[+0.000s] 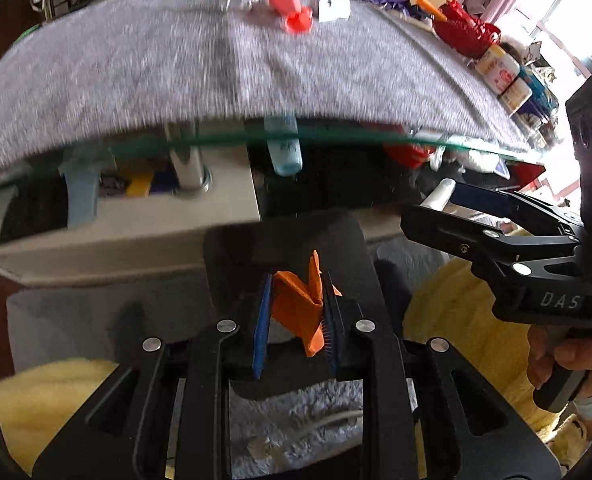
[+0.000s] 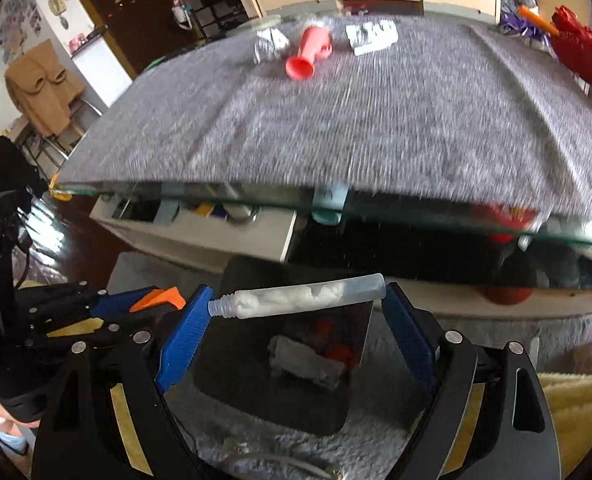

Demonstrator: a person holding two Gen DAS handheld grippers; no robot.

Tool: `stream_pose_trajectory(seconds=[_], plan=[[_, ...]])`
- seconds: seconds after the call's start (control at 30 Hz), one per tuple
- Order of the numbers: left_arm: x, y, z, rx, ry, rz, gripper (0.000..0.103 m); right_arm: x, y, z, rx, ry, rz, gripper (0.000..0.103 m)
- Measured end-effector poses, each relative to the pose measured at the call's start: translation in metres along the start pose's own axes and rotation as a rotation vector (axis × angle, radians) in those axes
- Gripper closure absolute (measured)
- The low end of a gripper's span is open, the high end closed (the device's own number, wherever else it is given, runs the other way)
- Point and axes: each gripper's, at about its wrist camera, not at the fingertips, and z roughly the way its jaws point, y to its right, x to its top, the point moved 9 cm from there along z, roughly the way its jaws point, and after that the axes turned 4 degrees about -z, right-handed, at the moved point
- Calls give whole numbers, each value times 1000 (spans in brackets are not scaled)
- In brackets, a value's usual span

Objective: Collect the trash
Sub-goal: 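Carry the orange cone and white tube into the black bin and open both grippers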

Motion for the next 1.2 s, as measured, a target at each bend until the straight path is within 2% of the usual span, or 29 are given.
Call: stream_pose_trajectory(seconds=[0.3, 0.5, 0.57, 0.63, 0.7, 0.73, 0.9, 0.97, 1.2], plan=[[-32, -7, 26, 8, -67, -15, 81, -36, -2, 34, 46, -108, 68, 17], [-43, -8, 36, 11, -104, -12, 80, -44, -2, 45, 61, -143, 89, 16], [-42, -9, 35, 11, -105, -18, 69, -43, -2, 46, 63, -143, 91, 16], [-40, -10, 35, 11, -102, -24, 62, -41, -2, 46, 62, -141, 89, 16], [-39, -11, 35, 18, -101, -27, 53, -39, -2, 46, 58, -138, 87, 11], [-39, -11, 35, 19, -101, -29, 51, -38, -1, 46, 57, -138, 87, 8], [-37, -14, 34, 30, -99, -33, 42, -37, 7, 45, 61, -138, 115, 6], [-36, -16, 32, 38, -92, -35, 34, -37, 13, 44, 58, -135, 137, 5], [-26, -21, 22, 48, -66, -46, 25, -28, 37, 33, 60, -106, 209, 5]])
